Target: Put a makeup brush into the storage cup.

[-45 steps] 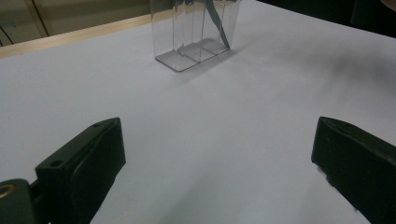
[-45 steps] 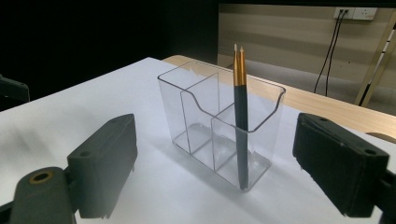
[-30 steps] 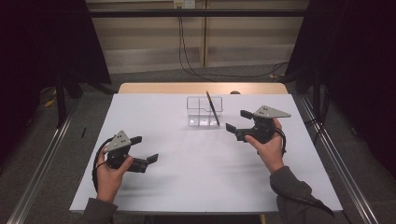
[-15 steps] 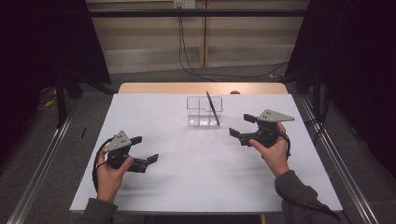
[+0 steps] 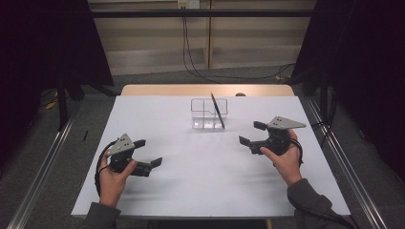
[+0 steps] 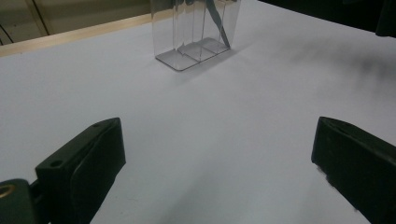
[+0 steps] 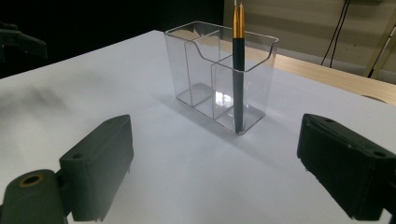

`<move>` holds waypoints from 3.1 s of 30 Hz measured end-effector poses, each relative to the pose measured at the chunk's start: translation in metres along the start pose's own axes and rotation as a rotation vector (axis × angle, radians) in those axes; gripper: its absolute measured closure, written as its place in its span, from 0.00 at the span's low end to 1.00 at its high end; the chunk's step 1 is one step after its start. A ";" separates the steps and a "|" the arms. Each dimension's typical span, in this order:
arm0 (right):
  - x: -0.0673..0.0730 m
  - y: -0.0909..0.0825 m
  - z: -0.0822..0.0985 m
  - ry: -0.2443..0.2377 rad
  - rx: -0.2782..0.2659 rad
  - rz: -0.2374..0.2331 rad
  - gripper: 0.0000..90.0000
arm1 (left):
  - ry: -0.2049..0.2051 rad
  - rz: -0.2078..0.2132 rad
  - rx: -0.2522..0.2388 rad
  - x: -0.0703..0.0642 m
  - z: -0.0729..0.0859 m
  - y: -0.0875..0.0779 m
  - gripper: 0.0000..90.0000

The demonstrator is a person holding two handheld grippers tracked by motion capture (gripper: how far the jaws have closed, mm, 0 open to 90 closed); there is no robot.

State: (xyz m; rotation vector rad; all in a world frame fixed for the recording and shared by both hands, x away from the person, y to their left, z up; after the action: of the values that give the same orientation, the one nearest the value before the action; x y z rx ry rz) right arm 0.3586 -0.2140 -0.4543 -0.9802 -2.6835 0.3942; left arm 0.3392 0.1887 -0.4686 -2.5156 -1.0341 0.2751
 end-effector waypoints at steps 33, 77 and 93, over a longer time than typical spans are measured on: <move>-0.001 -0.020 0.024 0.009 0.053 -0.005 0.10 | 0.000 -0.002 0.004 0.000 0.000 -0.001 0.03; -0.002 -0.047 0.046 0.001 0.100 0.022 0.08 | 0.005 -0.011 0.007 0.001 0.000 -0.002 0.03; -0.002 -0.056 0.052 0.000 0.112 0.033 0.08 | 0.007 -0.012 0.005 0.001 0.000 -0.002 0.03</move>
State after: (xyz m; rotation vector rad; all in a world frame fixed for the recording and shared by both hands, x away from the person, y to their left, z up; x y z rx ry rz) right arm 0.3104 -0.2653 -0.4846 -0.9927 -2.6164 0.5452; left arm 0.3385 0.1906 -0.4672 -2.5040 -1.0438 0.2648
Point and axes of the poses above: each handheld gripper's, and its own axes: y roughly forward along the jaws, z roughly out of its underside, x roughly to its left, the point moved 5 cm from there along y, roughly forward along the jaws, and after that the axes turned 8 degrees about -z, right-handed, at the moved point
